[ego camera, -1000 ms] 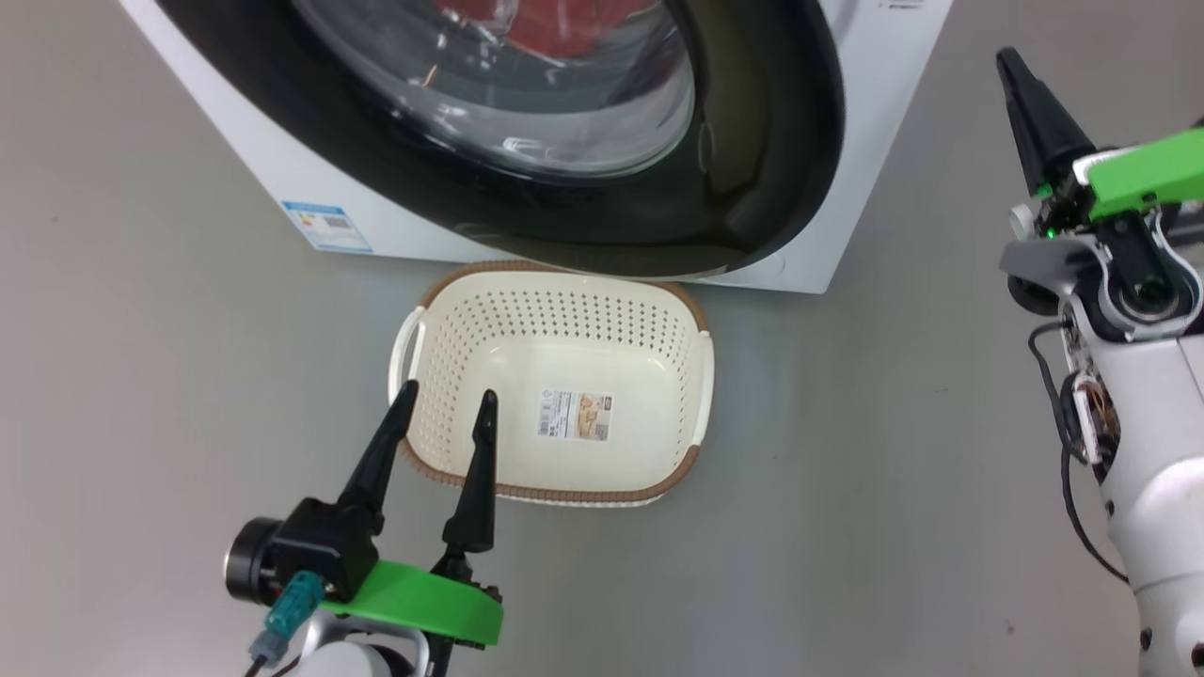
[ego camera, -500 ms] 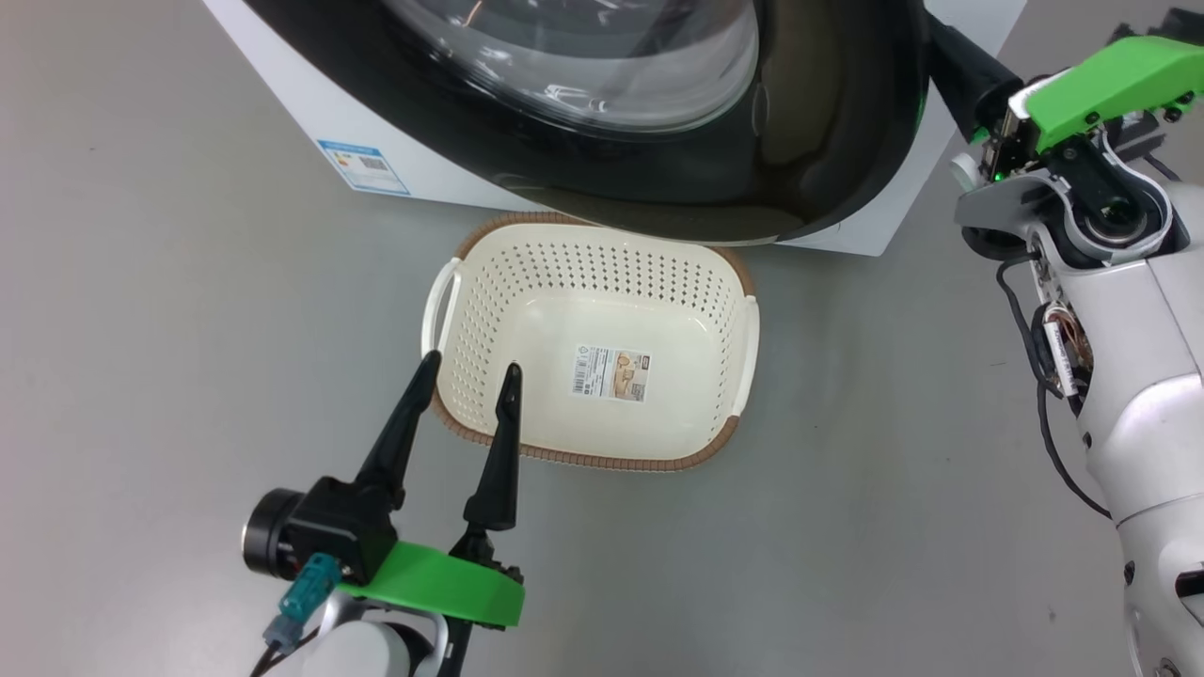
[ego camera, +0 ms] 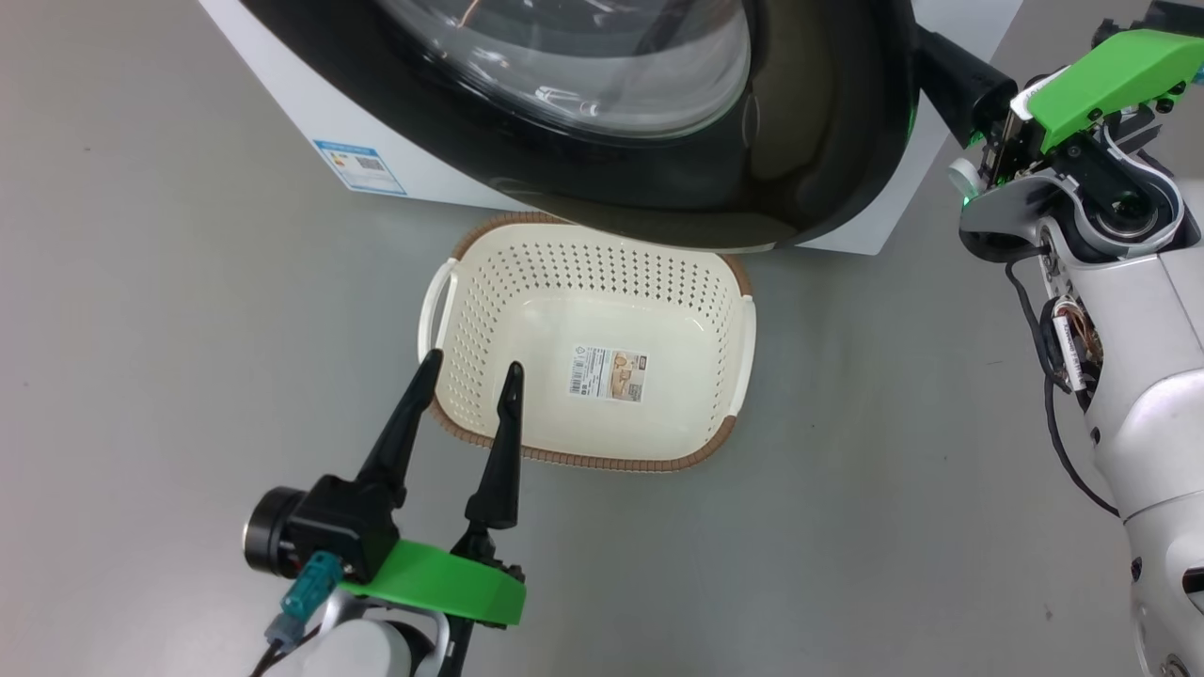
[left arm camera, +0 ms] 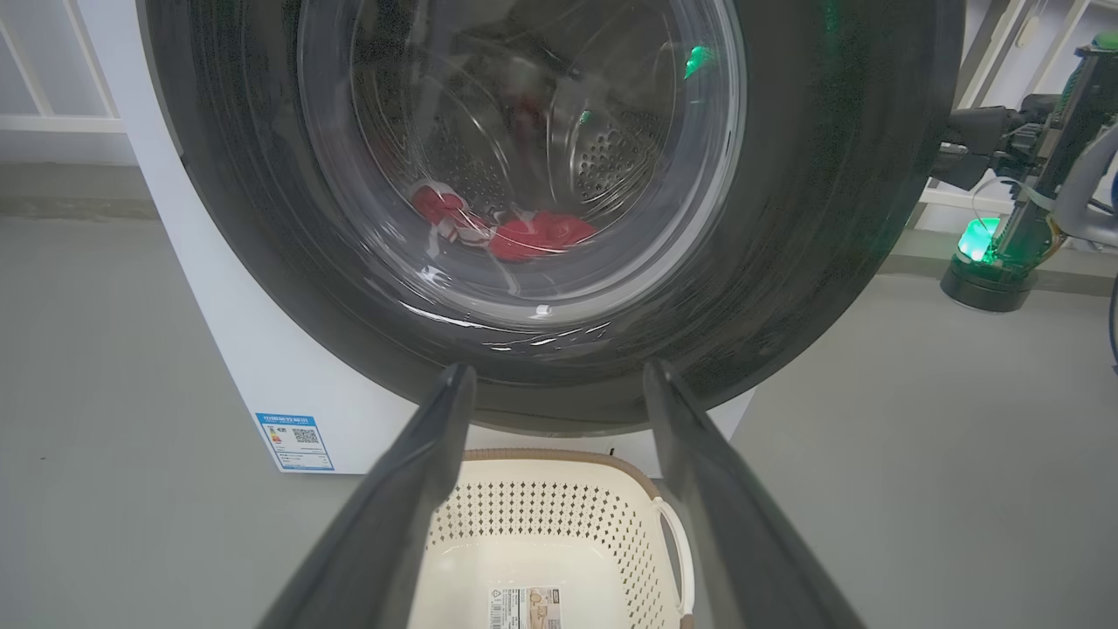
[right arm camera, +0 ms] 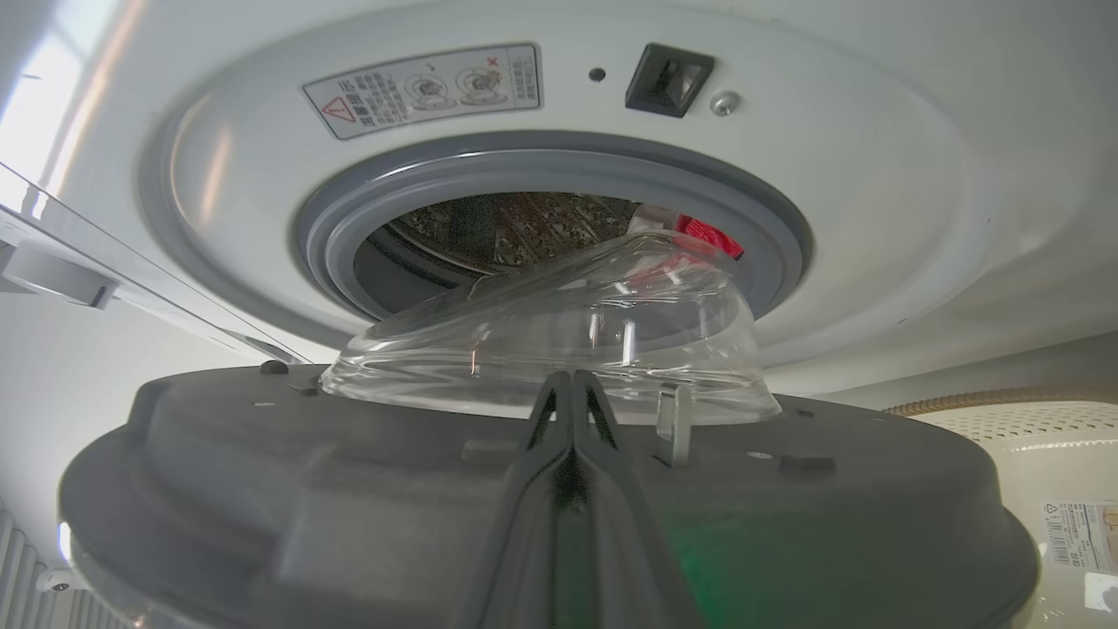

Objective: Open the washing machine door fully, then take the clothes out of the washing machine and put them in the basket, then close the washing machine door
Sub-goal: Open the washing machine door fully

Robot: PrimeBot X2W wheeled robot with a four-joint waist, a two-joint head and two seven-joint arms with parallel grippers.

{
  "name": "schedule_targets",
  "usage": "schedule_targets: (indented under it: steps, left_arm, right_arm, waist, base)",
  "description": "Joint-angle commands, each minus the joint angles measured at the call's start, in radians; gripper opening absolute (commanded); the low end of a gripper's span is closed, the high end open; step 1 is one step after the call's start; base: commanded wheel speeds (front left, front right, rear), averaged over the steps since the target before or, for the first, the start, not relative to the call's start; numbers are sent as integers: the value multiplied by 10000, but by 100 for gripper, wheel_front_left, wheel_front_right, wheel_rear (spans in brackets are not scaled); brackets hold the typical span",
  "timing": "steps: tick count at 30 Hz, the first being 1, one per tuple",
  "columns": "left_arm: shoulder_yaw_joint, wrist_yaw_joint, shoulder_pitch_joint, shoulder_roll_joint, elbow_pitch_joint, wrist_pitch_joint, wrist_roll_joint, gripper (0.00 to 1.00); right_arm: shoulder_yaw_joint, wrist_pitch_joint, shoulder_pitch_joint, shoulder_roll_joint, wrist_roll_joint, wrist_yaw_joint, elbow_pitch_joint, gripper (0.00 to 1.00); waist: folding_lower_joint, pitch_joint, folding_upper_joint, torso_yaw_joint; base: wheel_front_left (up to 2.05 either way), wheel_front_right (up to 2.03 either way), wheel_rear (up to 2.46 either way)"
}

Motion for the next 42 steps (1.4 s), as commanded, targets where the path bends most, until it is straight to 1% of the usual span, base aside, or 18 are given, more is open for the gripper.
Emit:
schedule_targets:
  steps: [1,8,20,27,34,37,42]
  left_arm:
    - [296,89,-223,118,-198,-120,-3,100]
    - [314,71,-147,118,-70,-120,82,100]
    - [407,24,147,118,162,-120,207,100]
    - [473,-11,378,118,265,-120,273,100]
    - [534,-56,596,118,325,-120,314,100]
    - [544,-96,652,118,376,-120,345,100]
    - [552,-152,725,118,482,-120,351,100]
  right_arm:
    - [153,212,37,227,111,39,-314,0]
    - [255,1128,507,268,299,39,-461,0]
    - [487,2237,1579,508,550,39,-1028,0]
    - [712,2514,2262,655,657,39,-1409,0]
    - [1167,2640,3036,751,877,39,-1836,0]
    - [1506,2661,3323,763,1067,39,-2053,0]
    - [2273,2381,3713,767,1590,39,-2408,0]
  waist:
    - [0,-60,0,-24]
    - [0,-324,0,-114]
    - [0,-933,0,-315]
    - [0,-1295,0,-433]
    - [0,-1614,0,-522]
    - [0,-1719,0,-535]
    - [0,-1873,0,-488]
  base:
    - [0,0,0]
    - [0,0,0]
    - [0,0,0]
    - [0,0,0]
    - [0,0,0]
    - [0,0,0]
    - [0,0,0]
